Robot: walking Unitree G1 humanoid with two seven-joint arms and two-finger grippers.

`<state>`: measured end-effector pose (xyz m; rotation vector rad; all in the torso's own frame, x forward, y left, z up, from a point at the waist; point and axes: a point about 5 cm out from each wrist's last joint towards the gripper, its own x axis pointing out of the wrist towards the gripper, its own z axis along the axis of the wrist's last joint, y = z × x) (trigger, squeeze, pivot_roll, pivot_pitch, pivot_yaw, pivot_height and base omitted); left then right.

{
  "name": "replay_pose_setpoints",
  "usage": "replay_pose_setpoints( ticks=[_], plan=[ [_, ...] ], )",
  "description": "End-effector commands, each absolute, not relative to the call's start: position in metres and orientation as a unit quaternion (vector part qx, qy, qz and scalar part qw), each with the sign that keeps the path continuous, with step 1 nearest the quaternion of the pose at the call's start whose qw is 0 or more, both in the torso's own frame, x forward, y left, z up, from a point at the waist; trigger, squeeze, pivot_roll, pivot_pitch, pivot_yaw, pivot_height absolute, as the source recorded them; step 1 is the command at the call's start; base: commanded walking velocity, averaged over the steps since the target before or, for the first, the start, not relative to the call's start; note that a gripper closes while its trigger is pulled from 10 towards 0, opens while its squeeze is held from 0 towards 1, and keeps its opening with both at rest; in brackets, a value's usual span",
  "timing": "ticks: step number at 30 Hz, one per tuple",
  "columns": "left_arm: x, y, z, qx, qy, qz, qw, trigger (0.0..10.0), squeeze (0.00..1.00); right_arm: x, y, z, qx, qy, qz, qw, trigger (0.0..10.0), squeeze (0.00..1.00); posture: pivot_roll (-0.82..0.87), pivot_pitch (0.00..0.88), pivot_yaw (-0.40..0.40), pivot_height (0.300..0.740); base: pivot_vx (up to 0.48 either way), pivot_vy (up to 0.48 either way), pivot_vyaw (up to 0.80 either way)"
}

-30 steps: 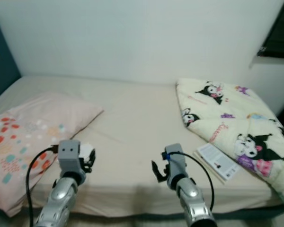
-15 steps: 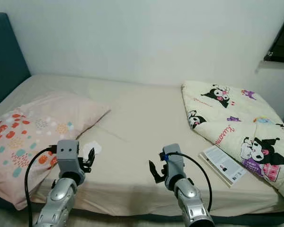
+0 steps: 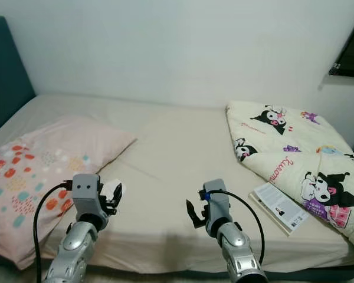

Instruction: Clean up the room

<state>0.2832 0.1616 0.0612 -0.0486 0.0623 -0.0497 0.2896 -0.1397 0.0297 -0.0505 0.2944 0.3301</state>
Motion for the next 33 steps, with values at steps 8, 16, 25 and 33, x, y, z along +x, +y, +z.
replay_pose_setpoints(
  ticks=[8,16,25,33],
  plan=[
    [0.2835,0.1587,0.0630,-0.033,0.024,-0.030,0.999,10.0,0.00,0.2903,-0.1453,0.0310,-0.024,0.142,0.150,0.978,10.0,0.00,-0.01,0.000,-0.100,0.740,0.267,0.000,0.00],
    [0.2832,0.1559,0.0626,-0.027,0.024,-0.043,0.998,10.0,0.00,0.2897,-0.1452,0.0299,-0.023,0.147,0.148,0.978,10.0,0.00,-0.01,0.000,-0.097,0.740,0.000,0.000,0.00],
    [0.2837,0.1528,0.0627,-0.026,0.025,-0.061,0.998,10.0,0.00,0.2872,-0.1444,0.0275,-0.017,0.152,0.145,0.978,10.0,0.00,-0.02,0.000,-0.094,0.740,0.000,0.000,0.00],
    [0.2864,0.1524,0.0633,-0.024,0.027,-0.063,0.997,10.0,0.00,0.2866,-0.1443,0.0271,-0.013,0.151,0.135,0.979,10.0,0.00,-0.02,0.000,-0.088,0.740,0.000,0.000,0.00]
  ],
)
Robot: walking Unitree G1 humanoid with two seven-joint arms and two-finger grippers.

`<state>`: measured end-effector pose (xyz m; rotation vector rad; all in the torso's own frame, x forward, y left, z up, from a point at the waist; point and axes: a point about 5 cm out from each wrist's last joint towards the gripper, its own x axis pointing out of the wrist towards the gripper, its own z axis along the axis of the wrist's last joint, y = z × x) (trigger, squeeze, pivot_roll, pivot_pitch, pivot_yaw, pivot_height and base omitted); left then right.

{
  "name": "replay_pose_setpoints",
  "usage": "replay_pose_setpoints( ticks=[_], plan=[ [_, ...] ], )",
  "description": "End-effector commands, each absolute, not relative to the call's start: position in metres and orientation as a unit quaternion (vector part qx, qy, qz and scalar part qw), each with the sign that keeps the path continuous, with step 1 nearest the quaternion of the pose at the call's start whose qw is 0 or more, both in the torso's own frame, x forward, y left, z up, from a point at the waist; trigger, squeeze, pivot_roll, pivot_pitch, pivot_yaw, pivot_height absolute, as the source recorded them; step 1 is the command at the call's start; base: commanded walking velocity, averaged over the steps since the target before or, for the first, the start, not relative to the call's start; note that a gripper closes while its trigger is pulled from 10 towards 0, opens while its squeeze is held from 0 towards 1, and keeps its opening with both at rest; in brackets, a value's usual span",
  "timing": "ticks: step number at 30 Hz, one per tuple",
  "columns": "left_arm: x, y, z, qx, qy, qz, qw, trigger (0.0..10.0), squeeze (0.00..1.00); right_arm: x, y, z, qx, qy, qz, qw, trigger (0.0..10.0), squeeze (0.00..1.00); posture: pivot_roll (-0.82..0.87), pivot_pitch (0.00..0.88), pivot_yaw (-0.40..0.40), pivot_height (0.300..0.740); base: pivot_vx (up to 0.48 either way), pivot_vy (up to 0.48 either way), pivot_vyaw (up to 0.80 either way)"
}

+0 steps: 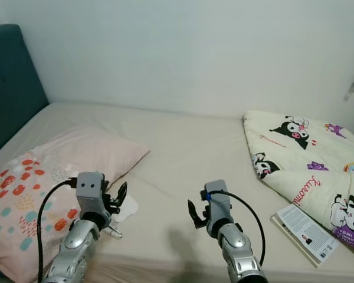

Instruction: Clean up the room

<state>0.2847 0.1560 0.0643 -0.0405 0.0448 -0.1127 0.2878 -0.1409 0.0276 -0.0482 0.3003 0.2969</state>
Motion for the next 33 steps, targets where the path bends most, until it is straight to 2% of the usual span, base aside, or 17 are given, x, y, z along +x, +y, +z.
replay_pose_setpoints(
  ticks=[1,29,33],
  plan=[
    [0.2876,0.1526,0.0645,-0.025,0.025,-0.063,0.997,10.0,0.00,0.2874,-0.1447,0.0280,-0.013,0.150,0.133,0.980,10.0,0.00,-0.02,0.000,-0.086,0.740,0.000,0.480,0.00],
    [0.2914,0.1524,0.0681,-0.020,0.019,-0.069,0.997,10.0,0.00,0.2873,-0.1451,0.0270,-0.008,0.149,0.122,0.981,10.0,0.00,-0.01,0.000,-0.072,0.740,0.000,0.421,0.00],
    [0.2919,0.1500,0.0704,-0.006,0.015,-0.073,0.997,10.0,0.00,0.2870,-0.1453,0.0267,-0.008,0.150,0.122,0.981,10.0,0.00,-0.01,0.000,-0.074,0.740,0.000,-0.240,0.00]
  ],
)
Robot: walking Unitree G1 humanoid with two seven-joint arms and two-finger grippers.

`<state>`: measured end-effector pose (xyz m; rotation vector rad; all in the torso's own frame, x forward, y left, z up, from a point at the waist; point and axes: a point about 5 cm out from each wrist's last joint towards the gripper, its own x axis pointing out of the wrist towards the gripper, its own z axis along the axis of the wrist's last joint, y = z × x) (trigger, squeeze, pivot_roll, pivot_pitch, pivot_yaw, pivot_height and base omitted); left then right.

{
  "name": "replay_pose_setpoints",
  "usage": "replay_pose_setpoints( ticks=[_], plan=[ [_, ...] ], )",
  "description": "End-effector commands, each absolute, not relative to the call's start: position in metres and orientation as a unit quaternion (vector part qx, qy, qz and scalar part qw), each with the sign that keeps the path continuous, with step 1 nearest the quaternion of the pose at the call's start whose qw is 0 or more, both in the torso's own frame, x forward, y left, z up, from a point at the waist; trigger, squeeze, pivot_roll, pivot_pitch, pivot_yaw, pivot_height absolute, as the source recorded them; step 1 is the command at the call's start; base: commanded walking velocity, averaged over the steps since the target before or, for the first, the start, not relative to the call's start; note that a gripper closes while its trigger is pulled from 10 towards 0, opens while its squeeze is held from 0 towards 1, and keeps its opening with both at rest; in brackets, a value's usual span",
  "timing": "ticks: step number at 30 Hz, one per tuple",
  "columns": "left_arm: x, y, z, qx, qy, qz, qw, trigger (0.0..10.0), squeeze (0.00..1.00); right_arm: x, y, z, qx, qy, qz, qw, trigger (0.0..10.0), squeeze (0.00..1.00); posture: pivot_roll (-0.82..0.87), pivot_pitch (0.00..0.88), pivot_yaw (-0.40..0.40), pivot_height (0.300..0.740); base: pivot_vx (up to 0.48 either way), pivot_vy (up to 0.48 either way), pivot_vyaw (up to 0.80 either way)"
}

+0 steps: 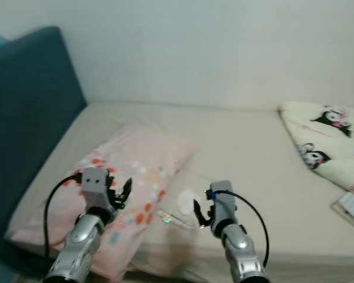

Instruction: Clean up the room

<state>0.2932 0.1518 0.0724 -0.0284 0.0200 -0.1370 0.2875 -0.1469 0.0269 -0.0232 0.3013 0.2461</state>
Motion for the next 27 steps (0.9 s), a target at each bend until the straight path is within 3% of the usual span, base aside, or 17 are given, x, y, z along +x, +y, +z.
replay_pose_setpoints(
  ticks=[1,14,27],
  plan=[
    [0.292,0.149,0.071,-0.005,0.014,-0.075,0.997,10.0,0.00,0.287,-0.145,0.027,-0.007,0.150,0.122,0.981,10.0,0.00,-0.01,0.000,-0.074,0.740,0.000,-0.480,0.00],
    [0.293,0.143,0.072,-0.008,0.009,-0.084,0.996,10.0,0.00,0.287,-0.147,0.026,-0.004,0.149,0.118,0.982,10.0,0.00,-0.02,0.000,-0.069,0.740,0.000,-0.480,0.00],
    [0.295,0.142,0.067,0.002,0.031,-0.065,0.997,10.0,0.00,0.287,-0.149,0.029,-0.007,0.142,0.110,0.984,10.0,0.00,-0.02,0.000,-0.060,0.740,0.000,0.000,0.00]
  ],
)
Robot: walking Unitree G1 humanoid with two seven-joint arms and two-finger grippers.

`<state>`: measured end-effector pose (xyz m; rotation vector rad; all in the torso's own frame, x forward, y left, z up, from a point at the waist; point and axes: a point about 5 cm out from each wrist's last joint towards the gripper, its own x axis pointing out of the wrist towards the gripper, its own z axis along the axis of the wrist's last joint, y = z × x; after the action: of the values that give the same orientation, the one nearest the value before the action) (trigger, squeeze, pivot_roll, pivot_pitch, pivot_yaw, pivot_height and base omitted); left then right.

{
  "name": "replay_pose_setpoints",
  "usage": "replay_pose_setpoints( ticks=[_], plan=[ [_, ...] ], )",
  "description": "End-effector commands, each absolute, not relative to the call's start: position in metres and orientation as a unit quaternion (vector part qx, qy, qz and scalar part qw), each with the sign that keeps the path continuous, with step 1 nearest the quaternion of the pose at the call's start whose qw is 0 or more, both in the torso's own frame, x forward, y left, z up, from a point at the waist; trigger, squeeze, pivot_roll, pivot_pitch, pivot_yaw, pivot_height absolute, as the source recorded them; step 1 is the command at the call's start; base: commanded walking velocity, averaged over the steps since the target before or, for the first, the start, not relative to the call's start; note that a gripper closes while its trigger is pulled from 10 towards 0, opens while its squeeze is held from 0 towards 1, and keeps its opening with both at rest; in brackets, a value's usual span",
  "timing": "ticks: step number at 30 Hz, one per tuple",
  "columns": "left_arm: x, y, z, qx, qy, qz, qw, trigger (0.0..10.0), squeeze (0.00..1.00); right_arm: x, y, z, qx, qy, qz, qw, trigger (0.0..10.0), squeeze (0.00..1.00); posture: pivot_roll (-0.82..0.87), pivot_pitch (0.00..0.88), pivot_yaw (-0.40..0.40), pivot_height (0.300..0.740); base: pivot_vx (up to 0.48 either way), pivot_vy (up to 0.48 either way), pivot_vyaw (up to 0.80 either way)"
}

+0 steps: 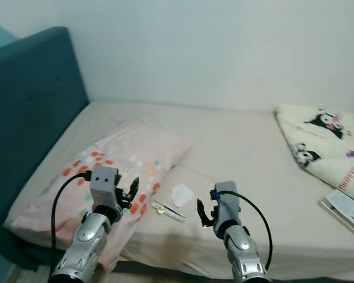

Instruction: Clean up the room

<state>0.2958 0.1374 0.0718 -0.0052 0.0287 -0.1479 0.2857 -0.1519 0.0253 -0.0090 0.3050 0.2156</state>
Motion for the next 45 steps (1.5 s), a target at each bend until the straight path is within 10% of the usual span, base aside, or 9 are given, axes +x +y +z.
replay_pose_setpoints(
  ticks=[1,45],
  plan=[
    [0.2954,0.1429,0.0659,0.000,0.034,-0.062,0.997,10.0,0.00,0.2877,-0.1481,0.0289,-0.012,0.141,0.114,0.983,10.0,0.00,-0.02,0.000,-0.060,0.740,0.000,0.000,0.00],
    [0.2916,0.1483,0.0600,0.001,0.057,-0.057,0.997,10.0,0.00,0.2952,-0.1494,0.0360,-0.037,0.129,0.129,0.982,10.0,0.00,-0.02,0.000,-0.068,0.740,0.000,0.000,0.74]
  ],
)
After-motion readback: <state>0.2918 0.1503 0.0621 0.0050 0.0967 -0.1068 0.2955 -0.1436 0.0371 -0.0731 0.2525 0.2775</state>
